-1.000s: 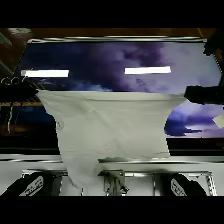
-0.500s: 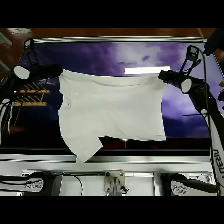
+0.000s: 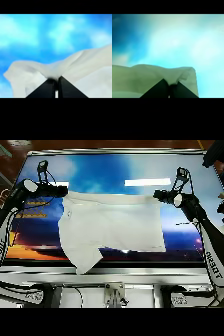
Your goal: Fold the shirts.
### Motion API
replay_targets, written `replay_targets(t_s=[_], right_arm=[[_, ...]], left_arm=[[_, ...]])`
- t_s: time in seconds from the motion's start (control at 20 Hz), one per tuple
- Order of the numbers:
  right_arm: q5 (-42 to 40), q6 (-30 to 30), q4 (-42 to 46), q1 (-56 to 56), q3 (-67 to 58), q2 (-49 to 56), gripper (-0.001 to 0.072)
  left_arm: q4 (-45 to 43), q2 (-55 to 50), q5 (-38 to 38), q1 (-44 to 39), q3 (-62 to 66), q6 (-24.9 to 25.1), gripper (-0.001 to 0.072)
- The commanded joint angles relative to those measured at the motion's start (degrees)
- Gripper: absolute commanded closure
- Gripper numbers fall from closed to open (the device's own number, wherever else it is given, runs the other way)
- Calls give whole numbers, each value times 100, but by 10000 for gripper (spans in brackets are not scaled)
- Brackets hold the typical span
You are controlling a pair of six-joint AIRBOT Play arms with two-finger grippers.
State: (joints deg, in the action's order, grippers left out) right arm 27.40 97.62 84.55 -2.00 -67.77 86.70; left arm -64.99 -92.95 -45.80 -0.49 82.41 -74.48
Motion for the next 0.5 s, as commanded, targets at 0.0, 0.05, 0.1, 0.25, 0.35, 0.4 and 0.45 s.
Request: replay_targets(t_s=[0.0,0.05,0.1,0.25,0.35,0.4,0.45], right_arm=[[1458,-144,599,4,4,-42,652],[1759,-140,730,4,4,-11,652],[1943,-122,750,4,7,13,652],[2236,33,708,4,4,153,652],[2356,179,708,4,4,271,652],[2389,179,706,4,4,328,652],[2385,175,706,4,4,374,652]], left_arm=[[-531,-68,-1912,138,68,28,670],[-535,-116,-2197,153,68,26,671],[-535,-188,-2406,153,68,26,670],[-538,-391,-2583,146,68,-313,670],[-584,-463,-2583,149,70,-341,670],[-643,-472,-2570,155,70,-339,671],[-748,-472,-2524,160,70,-385,670]])
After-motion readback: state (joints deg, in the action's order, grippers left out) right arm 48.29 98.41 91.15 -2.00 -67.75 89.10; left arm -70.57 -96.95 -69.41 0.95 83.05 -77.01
